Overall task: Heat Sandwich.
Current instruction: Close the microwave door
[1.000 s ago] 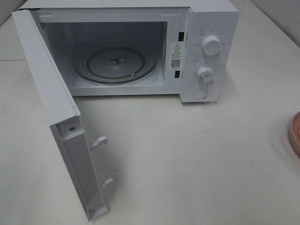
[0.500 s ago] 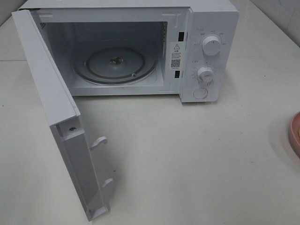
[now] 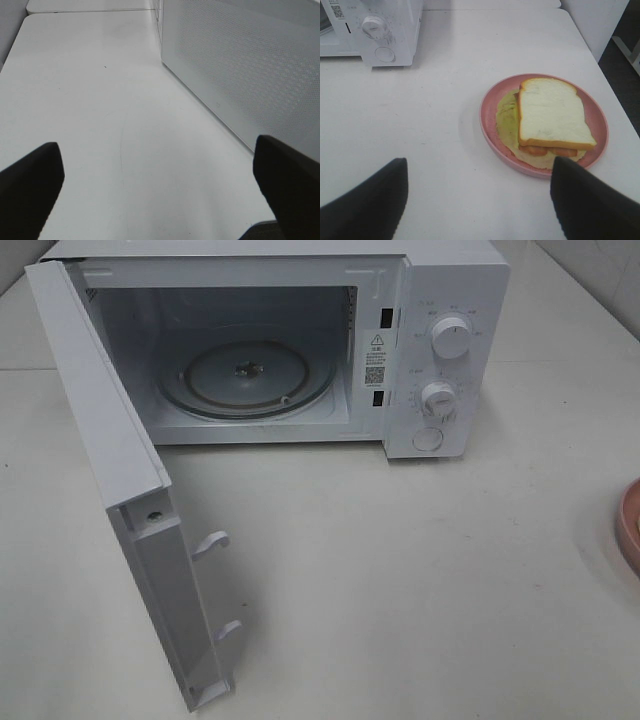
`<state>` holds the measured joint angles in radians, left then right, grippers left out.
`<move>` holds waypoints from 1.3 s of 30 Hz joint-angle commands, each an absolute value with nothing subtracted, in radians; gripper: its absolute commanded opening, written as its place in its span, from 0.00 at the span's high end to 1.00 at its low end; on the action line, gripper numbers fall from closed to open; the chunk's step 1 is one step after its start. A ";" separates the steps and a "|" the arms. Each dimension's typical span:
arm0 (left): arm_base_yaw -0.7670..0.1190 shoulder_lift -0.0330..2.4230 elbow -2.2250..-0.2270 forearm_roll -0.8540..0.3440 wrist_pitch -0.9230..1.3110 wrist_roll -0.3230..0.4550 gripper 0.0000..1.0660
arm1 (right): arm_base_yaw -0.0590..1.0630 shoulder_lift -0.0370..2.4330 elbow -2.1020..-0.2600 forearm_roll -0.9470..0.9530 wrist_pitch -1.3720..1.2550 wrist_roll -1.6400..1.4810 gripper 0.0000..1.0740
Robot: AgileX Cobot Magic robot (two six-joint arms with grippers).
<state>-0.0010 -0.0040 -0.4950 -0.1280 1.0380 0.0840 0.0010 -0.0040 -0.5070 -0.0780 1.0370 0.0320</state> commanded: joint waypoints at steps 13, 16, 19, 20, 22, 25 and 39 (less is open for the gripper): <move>0.001 -0.033 -0.492 -0.133 1.036 0.077 0.08 | -0.002 -0.032 -0.507 -0.079 1.025 0.017 0.30; 0.001 -0.033 -0.492 -0.141 1.036 0.077 0.08 | -0.002 -0.032 -0.507 -0.079 1.025 0.017 0.30; 0.001 -0.033 -0.492 -0.141 1.036 0.077 0.08 | -0.002 -0.032 -0.507 -0.079 1.025 0.017 0.30; 0.001 -0.033 -0.492 -0.140 1.036 0.075 0.08 | -0.002 -0.032 -0.507 -0.079 1.025 0.017 0.30; 0.001 -0.033 -0.492 -0.140 1.036 0.073 0.08 | -0.002 -0.032 -0.507 -0.079 1.025 0.018 0.30; 0.001 -0.028 -0.497 -0.143 1.025 0.051 0.08 | -0.002 -0.032 -0.507 -0.079 1.025 0.018 0.30; 0.001 0.209 -0.523 -0.133 0.881 0.051 0.33 | -0.002 -0.032 -0.507 -0.079 1.025 0.018 0.30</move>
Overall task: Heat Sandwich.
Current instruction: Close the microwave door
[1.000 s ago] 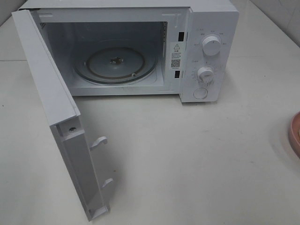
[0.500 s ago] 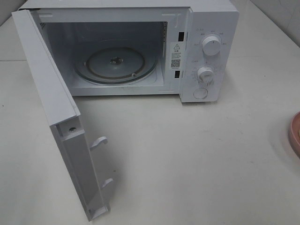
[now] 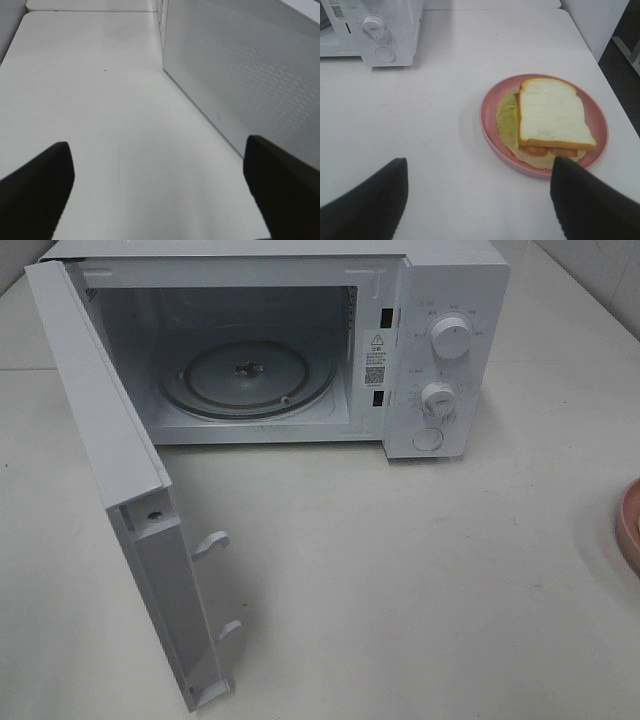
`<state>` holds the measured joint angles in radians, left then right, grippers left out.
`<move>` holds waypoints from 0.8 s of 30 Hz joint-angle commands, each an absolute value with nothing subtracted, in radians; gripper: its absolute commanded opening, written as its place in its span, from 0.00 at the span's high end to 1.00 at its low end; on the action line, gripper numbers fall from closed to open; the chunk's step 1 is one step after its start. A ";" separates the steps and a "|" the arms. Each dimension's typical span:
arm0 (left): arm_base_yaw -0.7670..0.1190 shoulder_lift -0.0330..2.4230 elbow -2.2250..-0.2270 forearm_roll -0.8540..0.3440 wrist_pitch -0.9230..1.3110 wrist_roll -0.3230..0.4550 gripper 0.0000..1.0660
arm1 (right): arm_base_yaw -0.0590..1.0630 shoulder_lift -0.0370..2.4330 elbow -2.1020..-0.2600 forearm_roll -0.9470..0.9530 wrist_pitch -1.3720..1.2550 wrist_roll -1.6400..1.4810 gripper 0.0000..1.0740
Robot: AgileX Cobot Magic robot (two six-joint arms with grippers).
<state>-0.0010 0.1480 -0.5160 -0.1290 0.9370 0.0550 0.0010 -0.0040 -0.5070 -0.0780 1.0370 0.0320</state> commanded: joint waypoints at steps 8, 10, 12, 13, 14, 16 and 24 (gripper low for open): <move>0.001 0.433 -0.519 -0.125 0.706 0.051 0.91 | -0.002 -0.032 -0.507 -0.079 1.025 0.017 0.30; 0.001 0.461 -0.515 -0.116 0.687 0.051 0.99 | -0.002 -0.032 -0.507 -0.079 1.025 0.017 0.30; 0.001 0.538 -0.489 -0.076 0.617 0.055 1.00 | -0.002 -0.032 -0.507 -0.079 1.025 0.017 0.30; 0.000 0.557 -0.478 -0.067 0.590 0.055 1.00 | -0.002 -0.032 -0.507 -0.079 1.025 0.017 0.30; -0.002 0.579 -0.464 -0.061 0.549 0.055 1.00 | -0.002 -0.032 -0.507 -0.079 1.025 0.017 0.30; -0.002 0.615 -0.430 -0.059 0.449 0.065 1.00 | -0.002 -0.032 -0.507 -0.079 1.025 0.017 0.30; -0.002 0.727 -0.281 -0.058 0.030 0.101 1.00 | -0.002 -0.032 -0.507 -0.079 1.025 0.017 0.30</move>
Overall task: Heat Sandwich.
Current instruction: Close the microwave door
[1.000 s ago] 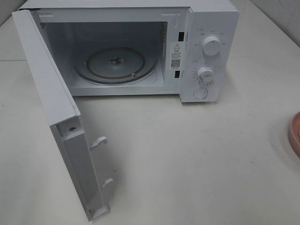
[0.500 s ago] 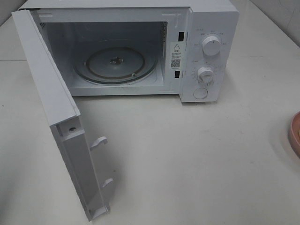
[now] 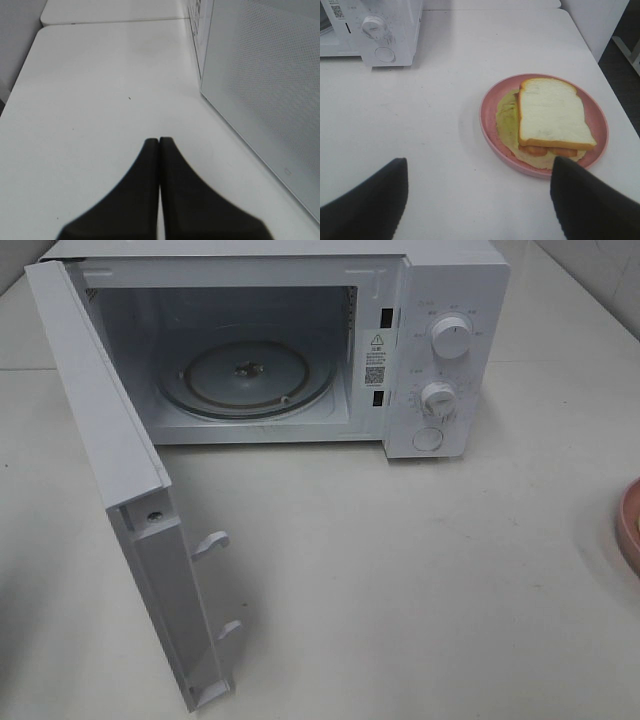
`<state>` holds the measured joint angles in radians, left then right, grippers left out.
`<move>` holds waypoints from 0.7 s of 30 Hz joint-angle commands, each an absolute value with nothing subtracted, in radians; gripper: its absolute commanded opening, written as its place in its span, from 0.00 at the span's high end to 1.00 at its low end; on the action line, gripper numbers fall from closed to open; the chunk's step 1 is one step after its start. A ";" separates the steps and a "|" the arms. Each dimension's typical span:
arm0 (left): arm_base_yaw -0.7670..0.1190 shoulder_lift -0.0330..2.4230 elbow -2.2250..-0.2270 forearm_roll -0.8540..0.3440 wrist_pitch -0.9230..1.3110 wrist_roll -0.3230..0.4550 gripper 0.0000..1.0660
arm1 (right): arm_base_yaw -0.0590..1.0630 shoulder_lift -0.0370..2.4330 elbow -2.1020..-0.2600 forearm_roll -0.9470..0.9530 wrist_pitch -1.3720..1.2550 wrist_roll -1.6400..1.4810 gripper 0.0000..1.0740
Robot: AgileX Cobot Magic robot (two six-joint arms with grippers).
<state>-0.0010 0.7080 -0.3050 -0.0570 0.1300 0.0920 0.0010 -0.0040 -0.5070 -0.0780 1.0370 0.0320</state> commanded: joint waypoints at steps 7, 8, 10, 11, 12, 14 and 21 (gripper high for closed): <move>-0.002 0.848 -0.203 -0.058 -0.295 0.095 1.00 | -0.002 -0.032 -0.507 -0.079 1.025 0.018 0.30; -0.002 0.871 -0.193 -0.058 -0.349 0.093 1.00 | -0.002 -0.032 -0.507 -0.079 1.025 0.018 0.30; -0.002 0.890 -0.182 -0.058 -0.392 0.091 1.00 | -0.002 -0.032 -0.507 -0.079 1.025 0.018 0.30; -0.002 0.936 -0.168 -0.050 -0.476 0.083 1.00 | -0.002 -0.032 -0.507 -0.079 1.025 0.018 0.30; -0.002 0.955 -0.166 -0.042 -0.503 0.078 1.00 | -0.002 -0.032 -0.507 -0.079 1.025 0.018 0.30; -0.002 1.000 -0.166 0.000 -0.551 0.066 1.00 | -0.002 -0.032 -0.507 -0.079 1.025 0.018 0.30; -0.002 1.128 -0.202 0.181 -0.624 -0.071 1.00 | -0.002 -0.032 -0.507 -0.079 1.025 0.018 0.30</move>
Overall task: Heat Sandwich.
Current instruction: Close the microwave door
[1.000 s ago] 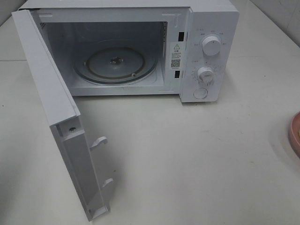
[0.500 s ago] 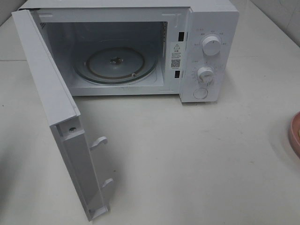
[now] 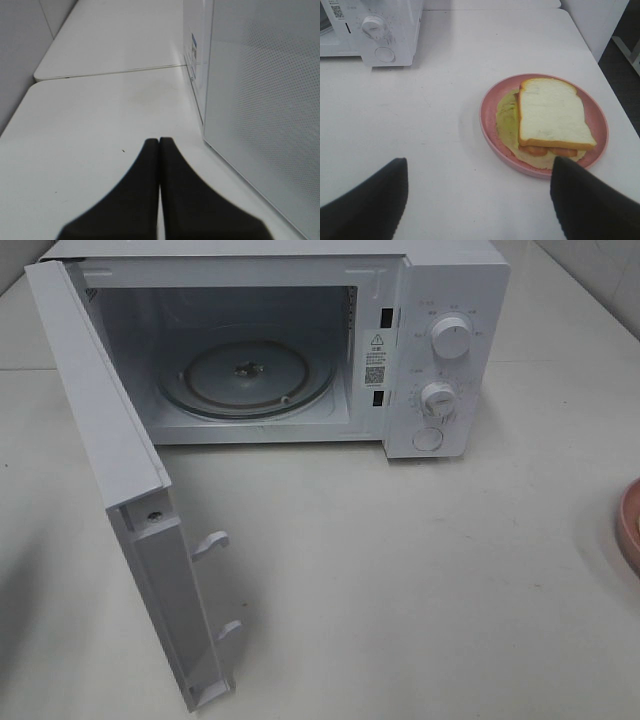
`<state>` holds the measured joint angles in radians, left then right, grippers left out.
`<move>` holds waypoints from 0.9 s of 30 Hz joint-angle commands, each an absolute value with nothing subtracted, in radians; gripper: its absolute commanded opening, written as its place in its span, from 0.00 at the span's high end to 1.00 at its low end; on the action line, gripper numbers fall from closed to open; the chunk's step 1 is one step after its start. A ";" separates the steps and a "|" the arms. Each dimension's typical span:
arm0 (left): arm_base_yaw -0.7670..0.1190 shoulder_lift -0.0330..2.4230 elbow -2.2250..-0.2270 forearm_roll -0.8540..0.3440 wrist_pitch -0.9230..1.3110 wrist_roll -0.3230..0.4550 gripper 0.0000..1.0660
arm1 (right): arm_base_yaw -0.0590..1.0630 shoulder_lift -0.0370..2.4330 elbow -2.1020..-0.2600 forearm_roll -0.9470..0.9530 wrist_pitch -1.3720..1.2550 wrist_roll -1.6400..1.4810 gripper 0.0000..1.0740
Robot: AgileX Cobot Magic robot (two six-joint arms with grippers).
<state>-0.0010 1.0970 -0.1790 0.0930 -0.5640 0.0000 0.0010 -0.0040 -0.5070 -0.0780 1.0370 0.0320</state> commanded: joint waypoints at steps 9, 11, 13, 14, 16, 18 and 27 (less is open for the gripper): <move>-0.002 1.280 -0.233 0.431 -0.794 -0.276 1.00 | -0.002 -0.032 -0.507 -0.079 1.025 0.017 0.30; -0.004 1.298 -0.239 0.440 -0.800 -0.285 1.00 | -0.002 -0.032 -0.507 -0.079 1.025 0.017 0.30; -0.018 1.326 -0.253 0.445 -0.815 -0.294 1.00 | -0.002 -0.032 -0.507 -0.079 1.025 0.017 0.30; -0.055 1.355 -0.265 0.444 -0.817 -0.285 1.00 | -0.002 -0.032 -0.507 -0.079 1.025 0.017 0.30; -0.074 1.367 -0.270 0.444 -0.816 -0.281 1.00 | -0.002 -0.032 -0.507 -0.079 1.025 0.017 0.30; -0.140 1.409 -0.284 0.399 -0.819 -0.244 1.00 | -0.002 -0.032 -0.507 -0.079 1.025 0.017 0.30; -0.304 1.486 -0.285 0.196 -0.892 -0.139 1.00 | -0.002 -0.032 -0.507 -0.079 1.025 0.018 0.30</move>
